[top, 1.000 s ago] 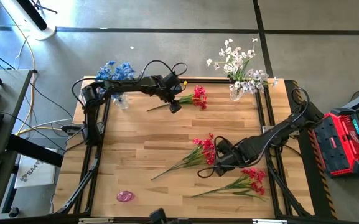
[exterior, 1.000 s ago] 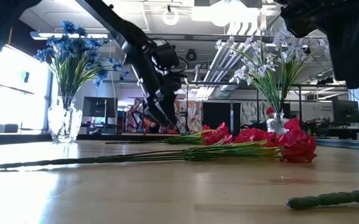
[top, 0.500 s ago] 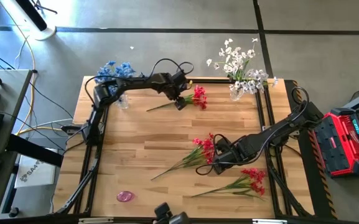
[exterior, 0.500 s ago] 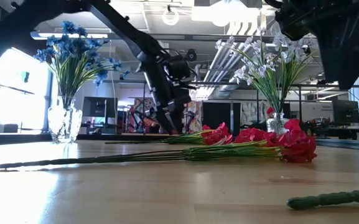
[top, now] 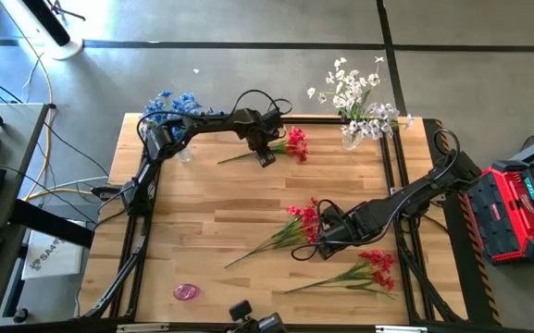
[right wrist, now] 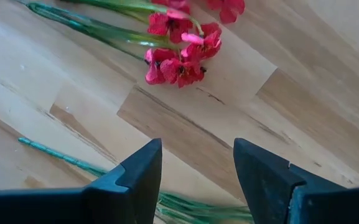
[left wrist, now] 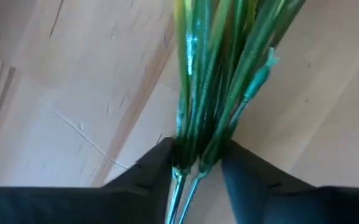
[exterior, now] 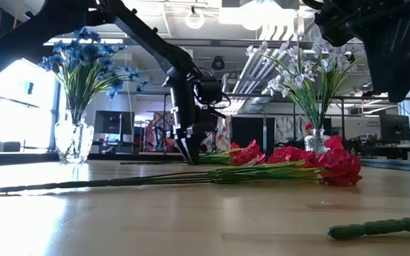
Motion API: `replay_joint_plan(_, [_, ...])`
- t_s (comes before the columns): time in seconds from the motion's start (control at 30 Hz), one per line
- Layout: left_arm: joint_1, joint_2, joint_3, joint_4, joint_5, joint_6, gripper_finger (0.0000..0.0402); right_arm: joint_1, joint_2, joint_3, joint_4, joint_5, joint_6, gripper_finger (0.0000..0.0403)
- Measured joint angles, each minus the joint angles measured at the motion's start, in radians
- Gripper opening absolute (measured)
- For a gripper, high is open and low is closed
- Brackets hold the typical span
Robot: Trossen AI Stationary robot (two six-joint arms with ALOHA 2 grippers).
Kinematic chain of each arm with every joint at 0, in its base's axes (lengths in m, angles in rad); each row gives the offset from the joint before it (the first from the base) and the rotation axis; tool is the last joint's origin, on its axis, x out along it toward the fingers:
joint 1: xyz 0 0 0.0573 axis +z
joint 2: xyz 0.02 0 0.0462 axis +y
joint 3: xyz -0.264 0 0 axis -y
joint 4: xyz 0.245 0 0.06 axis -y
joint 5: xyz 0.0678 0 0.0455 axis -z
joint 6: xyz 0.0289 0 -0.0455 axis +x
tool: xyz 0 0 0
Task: Sort flowers into vase by color
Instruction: Put the top red flowers into the pink vase
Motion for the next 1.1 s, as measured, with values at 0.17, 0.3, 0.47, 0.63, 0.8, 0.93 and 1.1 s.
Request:
replay_joint_plan(0.17, [0.000, -0.003, 0.018, -0.025, -0.016, 0.000, 0.0026, 0.000, 0.000, 0.000, -0.005, 0.015, -0.006, 0.0188])
replay_joint_plan(0.3, [0.004, -0.004, 0.054, -0.108, -0.024, -0.006, 0.0012, 0.000, 0.000, 0.000, -0.007, 0.015, -0.004, 0.0188])
replay_joint_plan(0.47, [-0.015, -0.068, 0.075, -0.202, -0.059, -0.075, 0.0006, 0.000, -0.011, 0.000, 0.003, -0.020, -0.028, 0.0188])
replay_joint_plan(0.63, [-0.056, -0.187, 0.075, -0.216, -0.061, -0.131, 0.0004, 0.000, -0.049, 0.000, 0.019, -0.021, -0.107, 0.0188])
replay_joint_plan(0.8, [-0.100, -0.315, 0.077, -0.217, -0.082, -0.212, 0.0004, 0.000, -0.060, 0.001, 0.026, 0.011, -0.182, 0.0188])
replay_joint_plan(0.93, [-0.154, -0.403, 0.077, -0.229, -0.112, -0.269, 0.0003, 0.001, -0.060, 0.001, 0.093, 0.029, -0.227, 0.0188])
replay_joint_plan(1.1, [-0.252, -0.508, 0.077, -0.281, -0.182, -0.360, 0.0003, 0.003, -0.060, 0.001, 0.269, 0.034, -0.347, 0.0188])
